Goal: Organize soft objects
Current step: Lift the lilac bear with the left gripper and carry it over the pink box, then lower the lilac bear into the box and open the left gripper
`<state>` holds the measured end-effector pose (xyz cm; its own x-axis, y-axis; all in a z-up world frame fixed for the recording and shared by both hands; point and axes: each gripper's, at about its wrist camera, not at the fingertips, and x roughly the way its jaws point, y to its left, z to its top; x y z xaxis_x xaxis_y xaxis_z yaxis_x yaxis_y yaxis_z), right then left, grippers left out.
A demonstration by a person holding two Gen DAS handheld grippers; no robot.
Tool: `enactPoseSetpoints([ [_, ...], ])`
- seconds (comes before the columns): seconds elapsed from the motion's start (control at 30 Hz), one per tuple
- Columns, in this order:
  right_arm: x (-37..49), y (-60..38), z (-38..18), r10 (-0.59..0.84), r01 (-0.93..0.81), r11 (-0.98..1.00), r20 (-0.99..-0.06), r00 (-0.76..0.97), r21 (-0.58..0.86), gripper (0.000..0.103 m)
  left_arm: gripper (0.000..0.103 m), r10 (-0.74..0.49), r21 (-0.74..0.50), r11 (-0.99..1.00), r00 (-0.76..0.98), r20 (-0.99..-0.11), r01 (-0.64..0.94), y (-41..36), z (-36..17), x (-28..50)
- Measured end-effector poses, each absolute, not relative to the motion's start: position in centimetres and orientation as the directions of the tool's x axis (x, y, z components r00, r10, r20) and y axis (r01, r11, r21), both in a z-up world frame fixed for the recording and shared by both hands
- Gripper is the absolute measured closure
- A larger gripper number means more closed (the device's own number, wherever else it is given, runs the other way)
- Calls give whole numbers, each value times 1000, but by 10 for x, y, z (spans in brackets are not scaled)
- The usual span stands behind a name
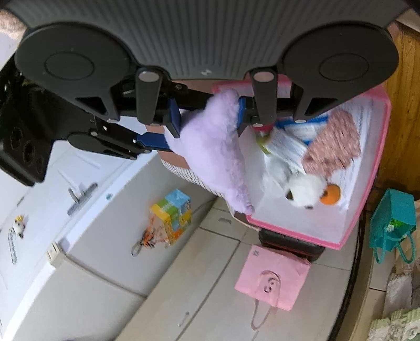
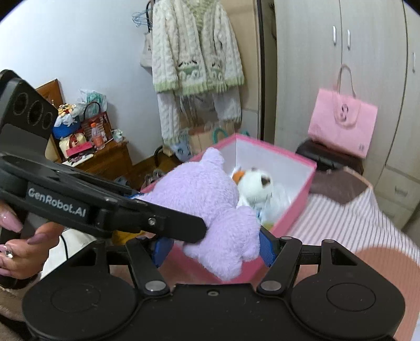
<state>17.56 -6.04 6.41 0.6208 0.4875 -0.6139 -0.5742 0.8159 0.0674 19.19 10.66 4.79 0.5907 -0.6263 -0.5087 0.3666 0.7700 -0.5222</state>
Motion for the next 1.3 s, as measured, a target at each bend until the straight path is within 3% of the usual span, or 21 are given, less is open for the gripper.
enactPoseSetpoints([
  [0.43,262,-43,47,501,-547,831,-557,663,97,33,67,-535,-476,824,699,-474,308,120,35,263],
  [0.67,287,-40,21,484,-538,838,-582,653,93,33,67,-511,-459,842,688,-515,282,115,11,287],
  [1.03,293,-25,1,383,-557,821,-603,699,-125,35,67,-522,-486,836,639,-565,254,110,-18,313],
  [1.3,279,-45,7,469,-562,827,-567,677,13,33,67,-433,-409,884,728,-531,227,112,-1,291],
])
